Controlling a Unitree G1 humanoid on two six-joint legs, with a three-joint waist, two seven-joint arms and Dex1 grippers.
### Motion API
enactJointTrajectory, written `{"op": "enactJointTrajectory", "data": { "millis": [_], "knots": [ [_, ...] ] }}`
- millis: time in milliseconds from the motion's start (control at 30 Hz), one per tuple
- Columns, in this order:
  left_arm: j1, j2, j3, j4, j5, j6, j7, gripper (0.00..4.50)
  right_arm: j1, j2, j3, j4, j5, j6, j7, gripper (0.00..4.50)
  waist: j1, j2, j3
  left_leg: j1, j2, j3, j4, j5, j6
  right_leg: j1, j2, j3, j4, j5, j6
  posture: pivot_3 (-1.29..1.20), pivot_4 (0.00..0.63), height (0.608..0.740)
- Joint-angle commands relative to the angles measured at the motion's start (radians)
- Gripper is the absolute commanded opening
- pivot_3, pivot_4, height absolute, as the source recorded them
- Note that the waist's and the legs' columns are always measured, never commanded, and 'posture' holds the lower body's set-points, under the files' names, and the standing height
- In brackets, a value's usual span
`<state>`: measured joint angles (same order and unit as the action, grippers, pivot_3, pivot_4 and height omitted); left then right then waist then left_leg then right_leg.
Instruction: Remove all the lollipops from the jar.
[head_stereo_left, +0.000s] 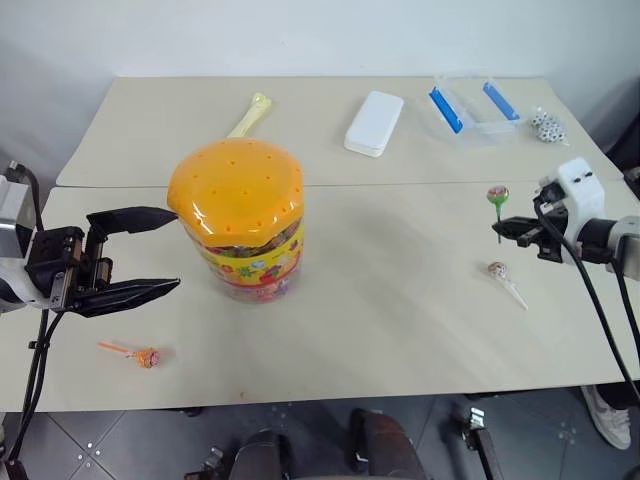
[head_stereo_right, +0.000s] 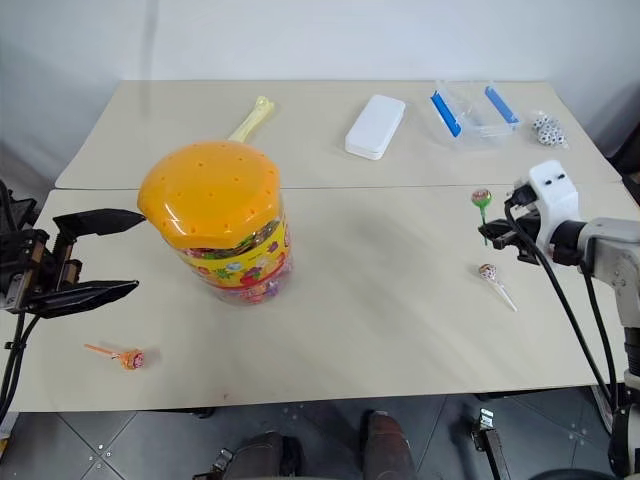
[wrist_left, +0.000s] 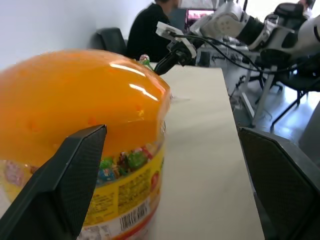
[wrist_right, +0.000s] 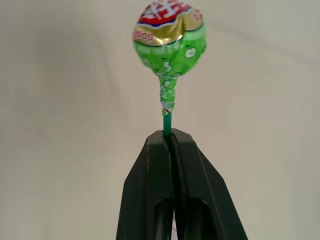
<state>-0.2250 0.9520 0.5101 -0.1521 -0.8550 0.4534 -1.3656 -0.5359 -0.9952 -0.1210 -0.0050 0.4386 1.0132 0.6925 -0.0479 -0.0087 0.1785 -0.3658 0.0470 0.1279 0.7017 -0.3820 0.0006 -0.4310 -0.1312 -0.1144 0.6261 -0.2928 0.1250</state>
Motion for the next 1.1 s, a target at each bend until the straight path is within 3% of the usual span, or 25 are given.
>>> {"op": "enactJointTrajectory", "data": {
  "millis": [33, 167, 200, 300, 433, 533, 633, 667, 833, 1000, 1100],
  "knots": [
    [0.010, 0.015, 0.014, -0.017, 0.013, -0.022, -0.007, 4.50, 0.056, 0.007, 0.031, 0.044, -0.089, -0.054, -0.052, 0.01, 0.005, 0.000, 0.000, 0.000, 0.000, 0.000, 0.000, 0.000, 0.000, 0.000, 0.000, 0.000, 0.000, 0.000, 0.000, 0.00, 0.150, 0.740],
    [0.047, 0.009, 0.031, -0.033, 0.016, -0.020, 0.001, 4.50, 0.115, 0.041, 0.018, 0.117, -0.126, -0.132, -0.063, 0.01, 0.018, 0.000, 0.000, -0.001, 0.000, 0.000, -0.001, 0.000, 0.000, -0.002, 0.000, -0.001, 0.000, 0.000, 0.000, 0.00, 0.150, 0.740],
    [0.055, 0.007, 0.034, -0.037, 0.018, -0.022, 0.008, 4.50, 0.117, 0.048, 0.003, 0.129, -0.118, -0.133, -0.056, 0.22, 0.019, 0.000, 0.000, -0.001, 0.000, 0.000, -0.001, 0.000, 0.000, -0.002, 0.000, -0.001, 0.000, 0.000, 0.000, 0.00, 0.150, 0.740],
    [0.066, 0.006, 0.038, -0.044, 0.019, -0.024, 0.024, 4.50, 0.121, 0.048, -0.008, 0.142, -0.124, -0.151, -0.033, 0.95, 0.021, 0.000, 0.000, -0.002, 0.000, -0.001, 0.001, 0.000, 0.000, -0.001, 0.000, -0.001, 0.000, 0.000, 0.000, 0.00, 0.150, 0.740],
    [0.087, 0.011, 0.052, -0.044, 0.035, -0.022, 0.056, 4.50, 0.132, 0.036, -0.070, 0.168, -0.108, -0.263, 0.032, 2.27, 0.021, 0.000, 0.000, -0.001, 0.000, -0.001, 0.002, 0.000, 0.000, 0.000, 0.000, -0.001, 0.000, 0.000, 0.000, 0.00, 0.150, 0.740],
    [0.103, 0.003, 0.062, -0.007, 0.098, -0.071, 0.091, 4.50, 0.198, 0.051, -0.239, 0.138, 0.023, -0.591, 0.326, 3.32, 0.023, 0.001, 0.000, -0.002, 0.000, -0.001, 0.001, 0.000, 0.000, 0.000, 0.000, -0.001, 0.000, 0.000, 0.000, 0.00, 0.150, 0.740],
    [0.109, -0.005, 0.060, 0.023, 0.126, -0.107, 0.095, 4.50, 0.196, 0.076, -0.304, 0.141, 0.094, -0.686, 0.418, 4.30, 0.022, 0.001, 0.000, -0.001, 0.000, -0.001, 0.000, 0.000, 0.000, 0.000, 0.001, -0.001, -0.002, 0.000, 0.000, 0.00, 0.150, 0.740],
    [0.116, 0.003, 0.050, 0.032, 0.151, -0.116, 0.100, 4.50, 0.187, 0.076, -0.304, 0.127, 0.111, -0.683, 0.434, 4.44, 0.022, 0.001, 0.000, 0.000, 0.000, -0.001, 0.000, 0.000, 0.000, 0.001, 0.001, -0.001, -0.002, 0.000, 0.000, 0.00, 0.150, 0.740],
    [0.100, 0.005, 0.020, 0.099, 0.234, -0.186, 0.117, 4.50, 0.178, 0.074, -0.246, -0.048, 0.204, -0.610, 0.507, 4.44, 0.021, 0.001, 0.000, 0.001, 0.000, -0.001, 0.001, 0.000, 0.000, 0.002, 0.000, -0.001, 0.000, 0.000, 0.000, 0.00, 0.150, 0.740],
    [0.106, -0.043, -0.001, 0.138, 0.272, -0.230, 0.167, 4.50, 0.214, 0.240, -0.096, -0.255, 0.177, -0.709, 0.463, 4.44, 0.021, 0.001, 0.000, 0.002, 0.001, -0.001, 0.001, 0.000, 0.000, 0.002, 0.000, -0.001, 0.001, 0.000, 0.000, 0.00, 0.150, 0.740],
    [0.106, -0.110, -0.026, 0.190, 0.322, -0.304, 0.224, 4.50, 0.288, 0.340, 0.023, -0.236, 0.042, -0.922, 0.496, 4.44, 0.027, 0.001, 0.000, 0.002, 0.000, -0.002, 0.001, 0.000, 0.000, 0.003, 0.000, -0.003, 0.001, 0.000, 0.000, 0.00, 0.150, 0.740]
  ]
}}
